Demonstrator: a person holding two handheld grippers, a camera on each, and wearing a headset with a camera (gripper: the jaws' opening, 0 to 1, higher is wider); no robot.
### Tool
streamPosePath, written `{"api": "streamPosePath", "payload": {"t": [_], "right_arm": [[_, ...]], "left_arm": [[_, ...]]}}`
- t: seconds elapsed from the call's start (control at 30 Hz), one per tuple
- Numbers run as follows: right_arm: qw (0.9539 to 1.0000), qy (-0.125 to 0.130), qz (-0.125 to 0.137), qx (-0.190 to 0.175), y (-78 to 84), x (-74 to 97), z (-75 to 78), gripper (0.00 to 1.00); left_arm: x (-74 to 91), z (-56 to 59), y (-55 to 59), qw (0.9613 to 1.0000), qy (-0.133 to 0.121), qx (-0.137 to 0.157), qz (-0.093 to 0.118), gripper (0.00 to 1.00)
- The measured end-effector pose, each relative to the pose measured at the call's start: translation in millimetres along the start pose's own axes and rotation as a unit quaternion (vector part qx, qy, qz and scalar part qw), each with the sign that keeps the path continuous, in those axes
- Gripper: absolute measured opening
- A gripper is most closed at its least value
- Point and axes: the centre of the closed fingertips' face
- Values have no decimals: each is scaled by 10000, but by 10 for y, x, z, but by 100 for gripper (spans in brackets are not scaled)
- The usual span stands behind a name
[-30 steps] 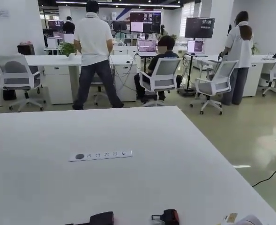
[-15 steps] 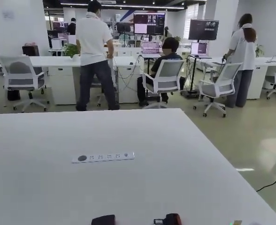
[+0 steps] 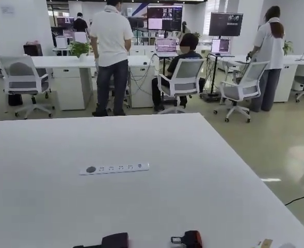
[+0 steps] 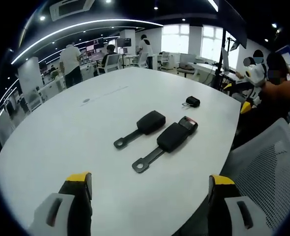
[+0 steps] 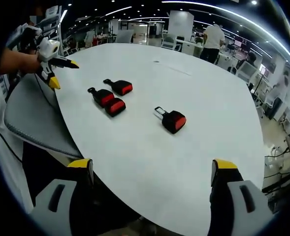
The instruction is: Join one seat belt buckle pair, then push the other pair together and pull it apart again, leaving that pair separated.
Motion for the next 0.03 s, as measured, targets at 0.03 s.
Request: {"api": "streamPosePath", "payload": {"t": [0.03], "right_arm": [[10000, -1, 7, 1, -15, -12, -8, 99]], "left_arm": [[-8, 3, -3, 10000, 5, 1, -7, 100]]}}
Point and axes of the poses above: the centre of the closed fingertips' face, and the gripper's own axes: x roughly backward along the fingers, z roughly to its right, y roughly out of its underside, and after that the axes turned 9 degrees about -y, right-handed
